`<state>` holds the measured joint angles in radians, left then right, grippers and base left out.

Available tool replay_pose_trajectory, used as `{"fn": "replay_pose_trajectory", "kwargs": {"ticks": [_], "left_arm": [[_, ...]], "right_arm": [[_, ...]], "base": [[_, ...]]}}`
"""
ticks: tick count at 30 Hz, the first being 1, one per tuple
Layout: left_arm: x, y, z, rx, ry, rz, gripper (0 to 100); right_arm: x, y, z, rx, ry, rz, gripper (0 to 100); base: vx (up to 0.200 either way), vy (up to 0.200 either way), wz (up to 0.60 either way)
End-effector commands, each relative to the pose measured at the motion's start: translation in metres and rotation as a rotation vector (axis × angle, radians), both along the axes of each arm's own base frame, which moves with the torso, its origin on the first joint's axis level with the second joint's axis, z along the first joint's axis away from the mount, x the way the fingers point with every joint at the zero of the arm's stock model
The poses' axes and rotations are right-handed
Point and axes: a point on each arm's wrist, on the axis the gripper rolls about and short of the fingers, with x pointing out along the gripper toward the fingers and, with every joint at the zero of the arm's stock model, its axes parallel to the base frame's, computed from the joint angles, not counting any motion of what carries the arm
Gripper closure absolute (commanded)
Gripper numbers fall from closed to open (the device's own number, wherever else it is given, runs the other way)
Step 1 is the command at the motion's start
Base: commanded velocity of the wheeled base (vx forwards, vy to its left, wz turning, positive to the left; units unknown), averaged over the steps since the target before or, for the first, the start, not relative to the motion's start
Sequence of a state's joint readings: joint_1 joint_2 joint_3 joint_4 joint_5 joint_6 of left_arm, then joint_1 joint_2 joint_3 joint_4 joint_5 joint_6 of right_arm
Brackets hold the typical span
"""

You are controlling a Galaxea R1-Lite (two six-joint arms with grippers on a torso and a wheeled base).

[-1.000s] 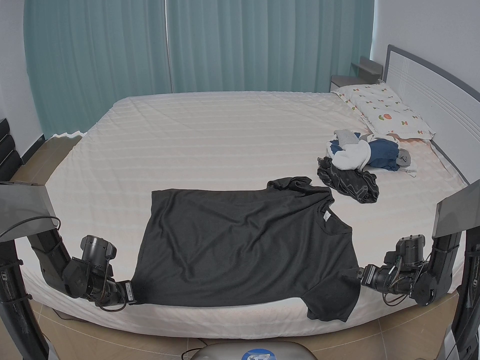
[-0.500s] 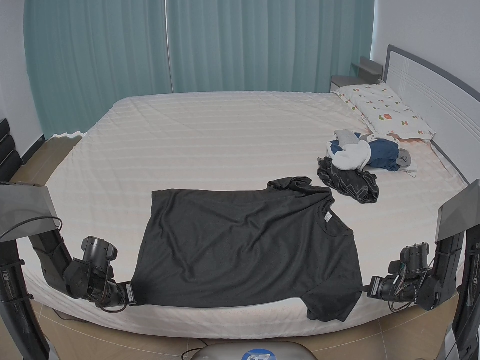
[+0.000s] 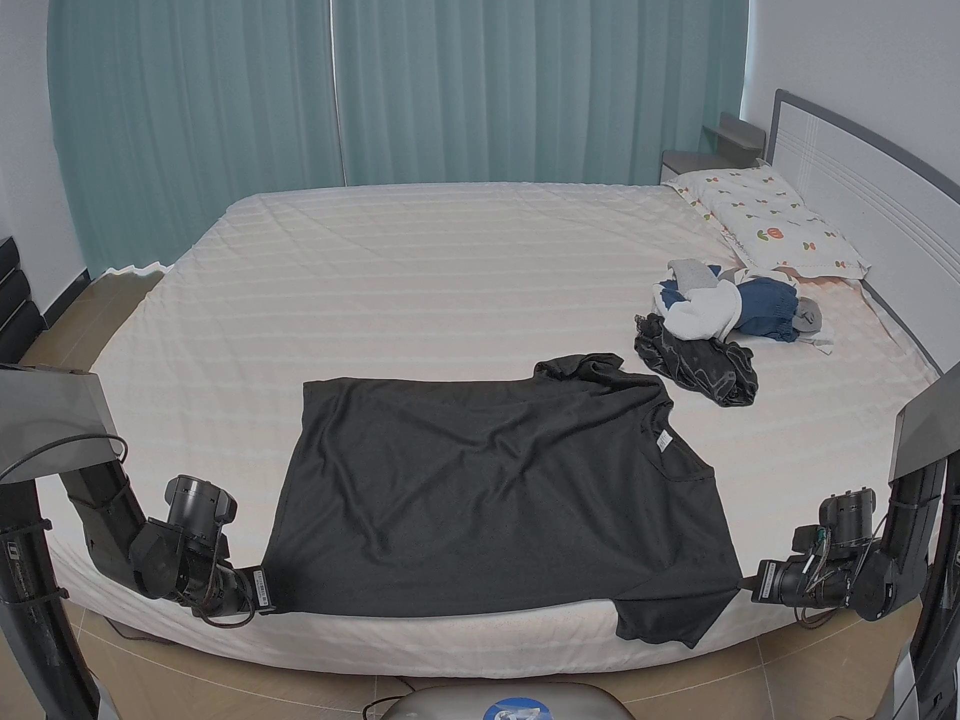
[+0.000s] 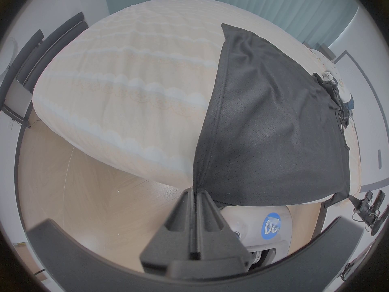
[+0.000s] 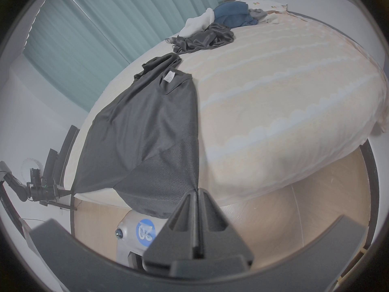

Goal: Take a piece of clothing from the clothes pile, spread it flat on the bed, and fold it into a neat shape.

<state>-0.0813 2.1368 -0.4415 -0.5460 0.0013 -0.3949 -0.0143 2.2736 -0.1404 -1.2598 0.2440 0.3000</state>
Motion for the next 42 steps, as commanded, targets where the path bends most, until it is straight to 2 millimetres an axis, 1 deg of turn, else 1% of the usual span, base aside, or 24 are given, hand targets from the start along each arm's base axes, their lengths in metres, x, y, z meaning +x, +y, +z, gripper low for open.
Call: {"fn": "replay_pose_trajectory", "kwargs": {"ticks": [1, 5, 7, 12, 21, 29, 30, 32, 36, 37, 39, 42], "left_arm": [[-0.001, 0.000, -0.001, 0.001, 0.007, -0.002, 100], [-0.001, -0.001, -0.002, 0.003, 0.009, -0.004, 100], [-0.001, -0.001, -0.001, 0.002, 0.007, -0.003, 100], [-0.001, 0.000, -0.002, 0.003, 0.009, -0.001, 100], [-0.002, -0.001, -0.004, 0.004, 0.016, -0.006, 100], [-0.001, -0.001, -0.004, 0.004, 0.013, -0.007, 100], [-0.001, -0.001, -0.004, 0.004, 0.015, -0.007, 0], [-0.001, -0.001, -0.003, 0.003, 0.012, -0.005, 0], [0.001, -0.001, -0.001, -0.002, -0.005, 0.004, 0], [0.003, 0.000, 0.005, -0.010, -0.033, 0.012, 0], [0.005, 0.001, 0.018, -0.026, -0.080, 0.019, 0], [0.010, 0.002, 0.036, -0.058, -0.153, 0.068, 0]], "right_arm": [[0.000, -0.008, 0.001, -0.008, -0.006, -0.027, 100], [-0.007, -0.007, 0.000, -0.025, 0.027, 0.000, 100], [-0.015, -0.003, -0.003, -0.050, 0.074, 0.050, 100], [-0.027, 0.002, -0.005, -0.077, 0.116, 0.114, 100], [-0.032, 0.005, -0.009, -0.092, 0.147, 0.146, 100], [-0.026, 0.005, -0.010, -0.117, 0.122, 0.128, 100], [-0.024, 0.005, -0.010, -0.115, 0.114, 0.125, 0], [-0.019, 0.004, -0.006, -0.109, 0.075, 0.113, 0], [-0.015, 0.001, 0.000, -0.109, 0.024, 0.087, 0], [-0.012, -0.002, 0.007, -0.111, -0.026, 0.072, 0], [-0.008, -0.003, 0.014, -0.110, -0.071, 0.063, 0], [0.000, -0.001, 0.031, -0.068, -0.151, 0.022, 0]], "base": [[0.000, 0.000, 0.00], [0.000, 0.000, 0.00], [0.000, 0.000, 0.00], [0.000, 0.000, 0.00], [0.000, 0.000, 0.00], [0.000, 0.000, 0.00], [0.000, 0.000, 0.00], [0.000, 0.000, 0.00], [0.000, 0.000, 0.00], [0.000, 0.000, 0.00], [0.000, 0.000, 0.00], [0.000, 0.000, 0.00]]}}
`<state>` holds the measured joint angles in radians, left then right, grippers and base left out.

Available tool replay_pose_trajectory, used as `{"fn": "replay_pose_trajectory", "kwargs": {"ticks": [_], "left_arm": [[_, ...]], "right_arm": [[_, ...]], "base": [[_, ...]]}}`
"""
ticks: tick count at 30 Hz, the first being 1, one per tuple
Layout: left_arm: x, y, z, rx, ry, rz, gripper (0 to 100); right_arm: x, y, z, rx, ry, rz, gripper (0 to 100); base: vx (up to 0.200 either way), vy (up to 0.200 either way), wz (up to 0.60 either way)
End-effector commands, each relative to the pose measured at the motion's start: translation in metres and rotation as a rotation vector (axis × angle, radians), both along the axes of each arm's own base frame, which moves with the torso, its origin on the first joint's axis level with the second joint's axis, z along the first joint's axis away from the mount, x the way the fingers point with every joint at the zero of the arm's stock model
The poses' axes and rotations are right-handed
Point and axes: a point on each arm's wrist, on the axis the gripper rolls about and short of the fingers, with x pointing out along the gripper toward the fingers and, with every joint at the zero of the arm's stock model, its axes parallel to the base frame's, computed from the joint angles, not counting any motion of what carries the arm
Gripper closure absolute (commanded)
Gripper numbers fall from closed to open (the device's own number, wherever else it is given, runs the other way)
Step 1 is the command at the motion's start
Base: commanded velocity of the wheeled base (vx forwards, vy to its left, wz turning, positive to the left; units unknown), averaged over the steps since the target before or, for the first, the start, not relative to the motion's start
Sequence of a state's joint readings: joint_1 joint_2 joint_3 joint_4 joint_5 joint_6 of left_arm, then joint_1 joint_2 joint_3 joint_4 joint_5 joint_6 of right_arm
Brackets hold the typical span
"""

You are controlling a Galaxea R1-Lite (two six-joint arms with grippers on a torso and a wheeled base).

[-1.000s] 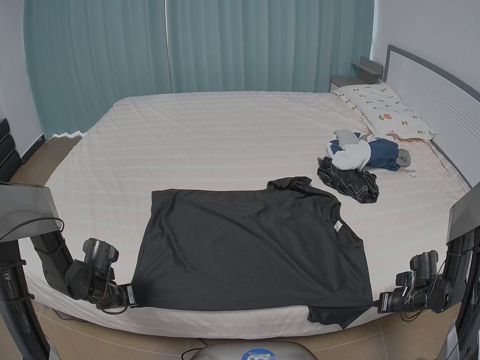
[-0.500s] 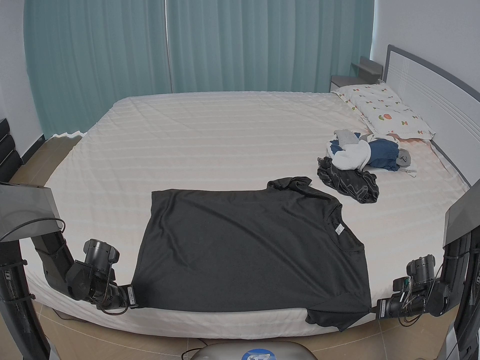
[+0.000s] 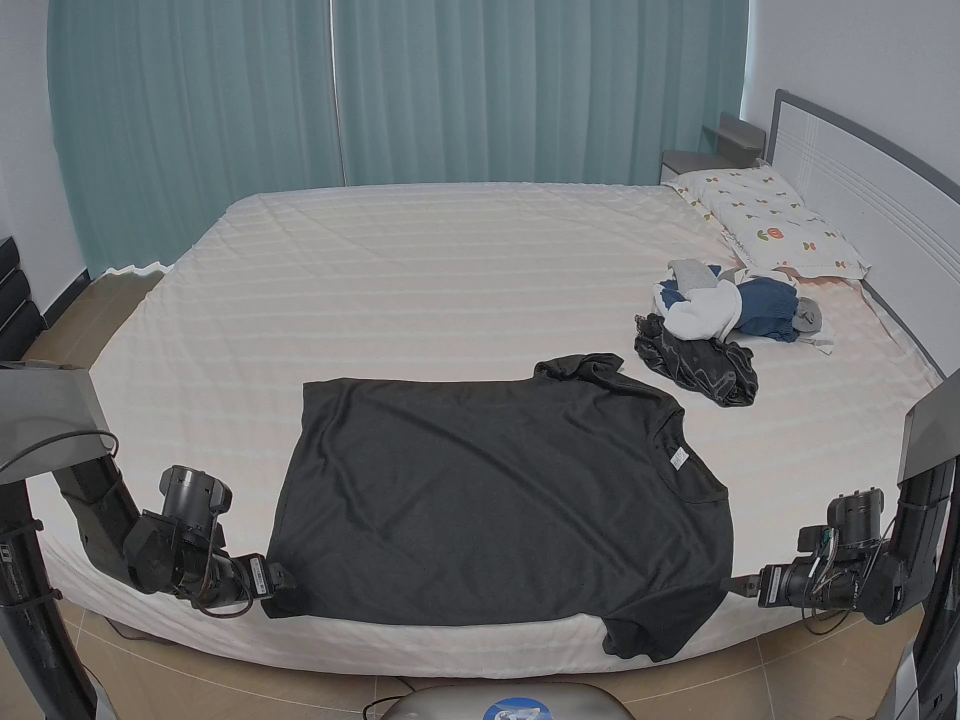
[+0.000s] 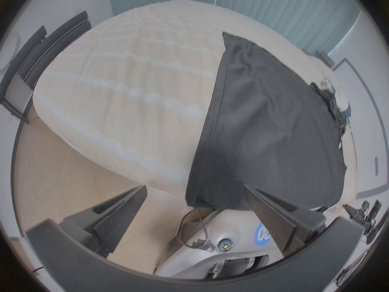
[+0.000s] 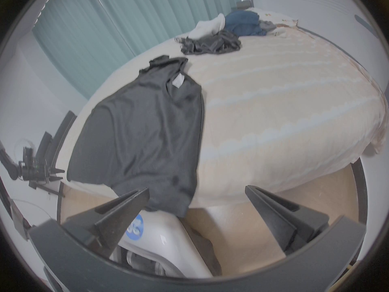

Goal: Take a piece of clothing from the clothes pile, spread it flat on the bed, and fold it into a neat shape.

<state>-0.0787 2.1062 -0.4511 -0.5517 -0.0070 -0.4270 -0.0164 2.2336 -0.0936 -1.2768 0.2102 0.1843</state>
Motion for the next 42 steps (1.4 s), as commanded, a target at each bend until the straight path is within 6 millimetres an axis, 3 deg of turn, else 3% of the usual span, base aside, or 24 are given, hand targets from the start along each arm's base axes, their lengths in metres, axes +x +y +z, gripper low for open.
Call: {"fn": "replay_pose_trajectory", "kwargs": {"ticks": [1, 5, 9, 16, 26, 38, 42], "left_arm": [[0.008, 0.002, 0.033, -0.044, -0.135, 0.053, 0], [0.015, 0.002, 0.044, -0.105, -0.188, 0.103, 0], [0.022, 0.007, 0.049, -0.150, -0.217, 0.144, 0], [0.025, 0.010, 0.046, -0.196, -0.202, 0.139, 0], [0.031, 0.008, 0.038, -0.196, -0.184, 0.137, 0], [0.030, 0.007, 0.038, -0.217, -0.183, 0.171, 0], [0.031, 0.007, 0.036, -0.218, -0.173, 0.173, 0]], "right_arm": [[0.014, 0.003, 0.029, 0.068, -0.144, -0.053, 0], [0.037, 0.019, 0.043, 0.157, -0.224, -0.068, 0], [0.046, 0.028, 0.047, 0.188, -0.249, -0.054, 0], [0.070, 0.044, 0.050, 0.200, -0.247, -0.013, 0], [0.106, 0.060, 0.050, 0.196, -0.199, 0.011, 0], [0.165, 0.090, 0.048, 0.219, -0.237, -0.051, 0], [0.199, 0.095, 0.036, 0.210, -0.241, -0.076, 0]], "base": [[0.000, 0.000, 0.00], [0.000, 0.000, 0.00], [0.050, 0.000, 0.00], [0.200, 0.000, 0.00], [0.000, 0.000, 0.00], [0.000, 0.100, 0.00], [0.000, 0.000, 0.00]]}}
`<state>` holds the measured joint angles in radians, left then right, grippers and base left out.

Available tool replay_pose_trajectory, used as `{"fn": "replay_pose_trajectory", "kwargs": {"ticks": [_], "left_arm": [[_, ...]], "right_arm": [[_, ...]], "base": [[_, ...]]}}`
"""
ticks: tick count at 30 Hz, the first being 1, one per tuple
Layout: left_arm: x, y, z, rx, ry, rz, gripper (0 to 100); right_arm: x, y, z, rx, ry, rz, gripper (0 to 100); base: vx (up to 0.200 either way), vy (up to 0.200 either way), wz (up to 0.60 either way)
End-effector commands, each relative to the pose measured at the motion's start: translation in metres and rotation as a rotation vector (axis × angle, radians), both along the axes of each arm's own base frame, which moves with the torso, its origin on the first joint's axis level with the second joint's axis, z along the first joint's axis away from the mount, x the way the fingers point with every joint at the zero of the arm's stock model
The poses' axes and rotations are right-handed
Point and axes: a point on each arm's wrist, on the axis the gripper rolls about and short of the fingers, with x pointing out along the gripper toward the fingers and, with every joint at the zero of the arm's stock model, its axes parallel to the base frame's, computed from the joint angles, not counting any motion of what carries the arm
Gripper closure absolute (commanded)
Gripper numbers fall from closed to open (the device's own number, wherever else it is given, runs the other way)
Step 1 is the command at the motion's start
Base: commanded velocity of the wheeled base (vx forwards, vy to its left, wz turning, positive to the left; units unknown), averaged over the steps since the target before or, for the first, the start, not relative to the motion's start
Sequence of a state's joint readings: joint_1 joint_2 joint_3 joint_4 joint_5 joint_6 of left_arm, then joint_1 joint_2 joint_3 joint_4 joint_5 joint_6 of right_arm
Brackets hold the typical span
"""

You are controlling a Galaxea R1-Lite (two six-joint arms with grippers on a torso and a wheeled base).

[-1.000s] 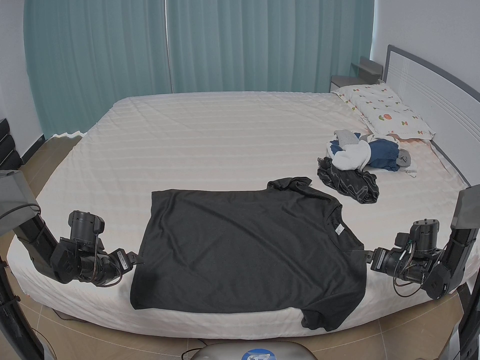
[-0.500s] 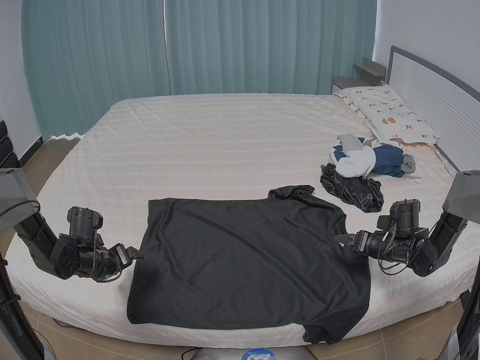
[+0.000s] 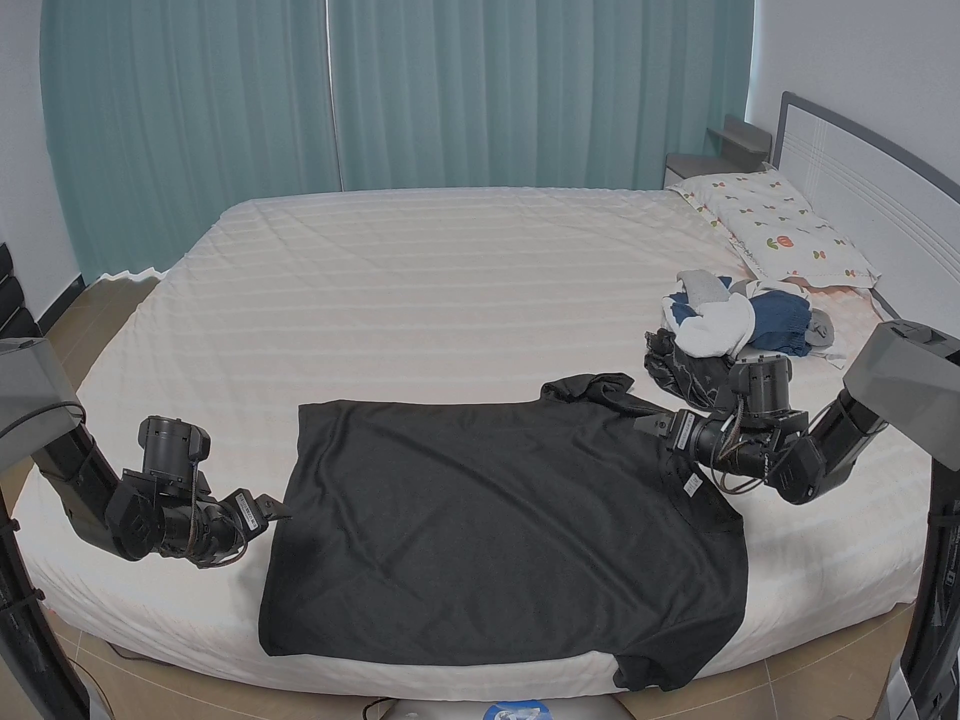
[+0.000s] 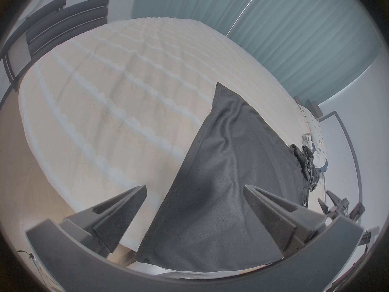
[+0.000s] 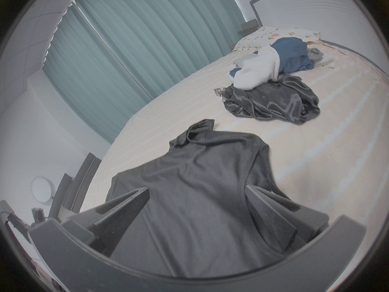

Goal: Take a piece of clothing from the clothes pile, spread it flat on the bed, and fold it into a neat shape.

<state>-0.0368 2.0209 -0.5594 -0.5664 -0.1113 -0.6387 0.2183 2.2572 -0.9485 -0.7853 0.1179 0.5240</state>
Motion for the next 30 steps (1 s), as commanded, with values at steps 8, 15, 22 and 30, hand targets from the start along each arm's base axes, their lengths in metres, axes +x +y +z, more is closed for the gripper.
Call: {"fn": "replay_pose_trajectory", "kwargs": {"ticks": [8, 15, 22, 30], "left_arm": [[0.004, -0.006, -0.005, -0.048, 0.007, 0.039, 0], [0.007, -0.008, -0.015, -0.057, 0.012, 0.040, 0], [0.009, -0.009, -0.018, -0.058, 0.015, 0.038, 0], [0.012, -0.010, -0.024, -0.056, 0.032, 0.039, 0]], "right_arm": [[0.074, 0.017, -0.040, -0.054, -0.009, -0.087, 0], [0.099, 0.012, -0.039, -0.045, -0.037, -0.110, 0], [0.117, 0.016, -0.046, -0.047, -0.045, -0.108, 0], [0.132, 0.023, -0.058, -0.044, -0.053, -0.101, 0]], "base": [[0.000, 0.000, 0.00], [0.086, 0.000, 0.00], [0.000, 0.000, 0.00], [0.000, 0.000, 0.00]]}}
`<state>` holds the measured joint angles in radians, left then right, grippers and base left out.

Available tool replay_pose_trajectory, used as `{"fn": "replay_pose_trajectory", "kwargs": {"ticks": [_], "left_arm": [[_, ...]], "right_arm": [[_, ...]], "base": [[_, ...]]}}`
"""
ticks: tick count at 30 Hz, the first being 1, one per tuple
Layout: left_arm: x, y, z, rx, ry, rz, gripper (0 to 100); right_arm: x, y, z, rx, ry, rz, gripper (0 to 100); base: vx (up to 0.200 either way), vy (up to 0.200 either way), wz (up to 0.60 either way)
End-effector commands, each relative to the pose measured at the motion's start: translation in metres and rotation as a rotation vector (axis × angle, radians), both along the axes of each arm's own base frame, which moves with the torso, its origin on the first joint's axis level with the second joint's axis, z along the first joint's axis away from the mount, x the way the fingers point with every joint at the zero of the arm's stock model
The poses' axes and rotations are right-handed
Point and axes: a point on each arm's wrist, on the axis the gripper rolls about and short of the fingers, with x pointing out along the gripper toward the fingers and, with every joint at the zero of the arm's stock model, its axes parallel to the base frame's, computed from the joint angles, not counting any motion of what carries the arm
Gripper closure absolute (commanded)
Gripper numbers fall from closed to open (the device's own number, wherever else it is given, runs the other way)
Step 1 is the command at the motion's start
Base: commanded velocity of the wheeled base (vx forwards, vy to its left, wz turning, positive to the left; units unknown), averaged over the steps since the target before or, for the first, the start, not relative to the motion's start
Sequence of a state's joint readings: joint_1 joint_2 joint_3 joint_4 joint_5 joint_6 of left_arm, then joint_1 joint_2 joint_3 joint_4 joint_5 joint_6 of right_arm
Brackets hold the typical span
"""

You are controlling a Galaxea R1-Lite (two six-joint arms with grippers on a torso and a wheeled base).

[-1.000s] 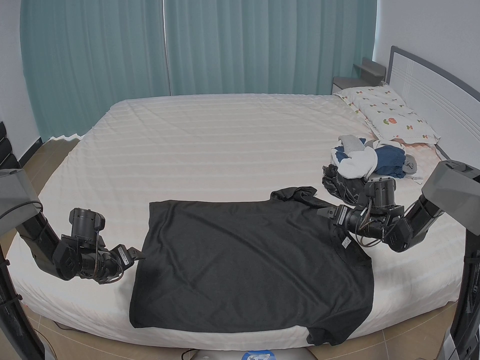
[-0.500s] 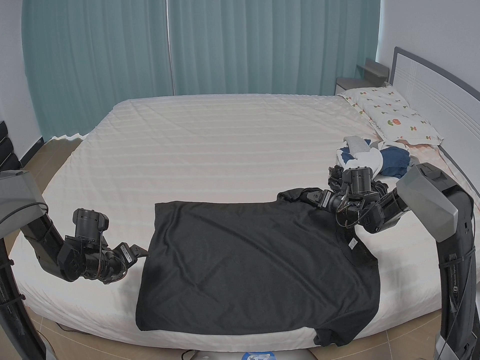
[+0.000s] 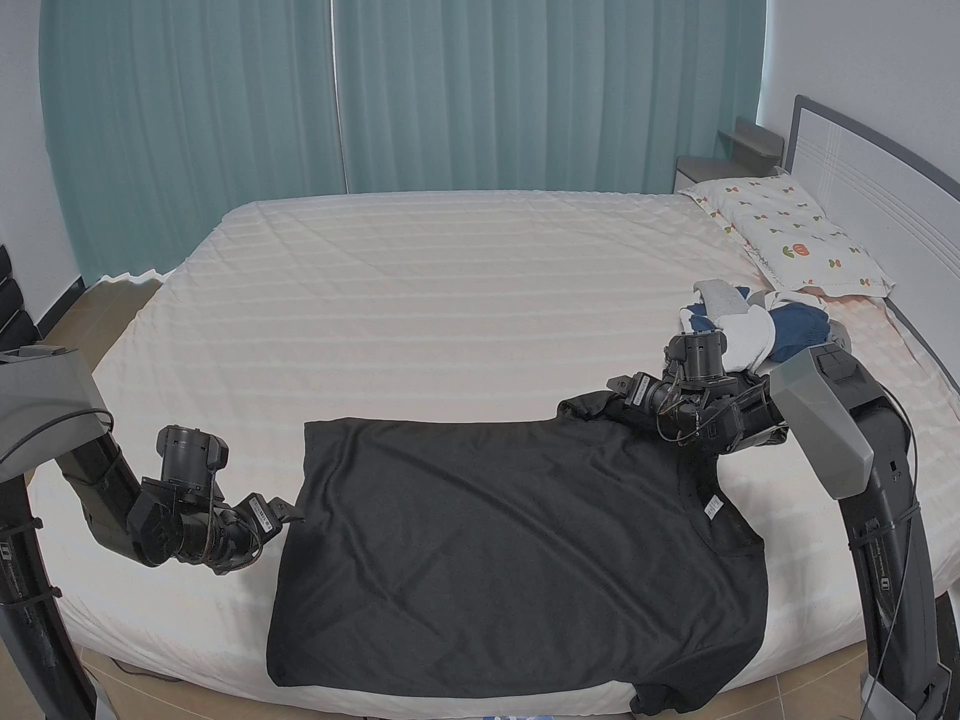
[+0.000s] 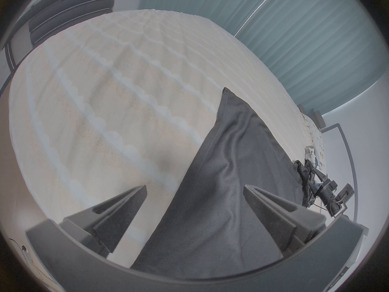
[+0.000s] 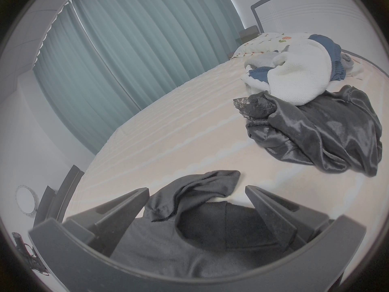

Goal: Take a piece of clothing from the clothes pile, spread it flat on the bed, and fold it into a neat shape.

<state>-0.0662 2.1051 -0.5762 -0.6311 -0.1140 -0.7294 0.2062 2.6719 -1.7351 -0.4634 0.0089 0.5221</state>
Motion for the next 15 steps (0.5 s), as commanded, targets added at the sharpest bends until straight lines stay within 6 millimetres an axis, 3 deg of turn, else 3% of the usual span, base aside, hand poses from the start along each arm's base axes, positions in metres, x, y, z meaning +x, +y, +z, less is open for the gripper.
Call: {"fn": "replay_pose_trajectory", "kwargs": {"ticks": [1, 8, 9, 15], "left_arm": [[0.001, 0.000, -0.006, 0.001, 0.016, 0.000, 0], [0.001, 0.000, -0.007, 0.001, 0.020, 0.000, 0], [0.001, 0.000, -0.007, 0.001, 0.020, 0.000, 0], [0.001, 0.000, -0.009, 0.003, 0.027, -0.002, 0]], "right_arm": [[0.009, 0.005, -0.020, -0.001, 0.003, 0.006, 0], [0.023, 0.006, -0.019, 0.012, -0.008, -0.001, 0], [0.023, 0.006, -0.019, 0.013, -0.012, -0.001, 100], [0.027, 0.004, -0.030, 0.010, 0.005, -0.007, 100]], "base": [[0.000, 0.000, 0.00], [0.000, 0.000, 0.00], [0.000, 0.000, 0.00], [0.000, 0.000, 0.00]]}}
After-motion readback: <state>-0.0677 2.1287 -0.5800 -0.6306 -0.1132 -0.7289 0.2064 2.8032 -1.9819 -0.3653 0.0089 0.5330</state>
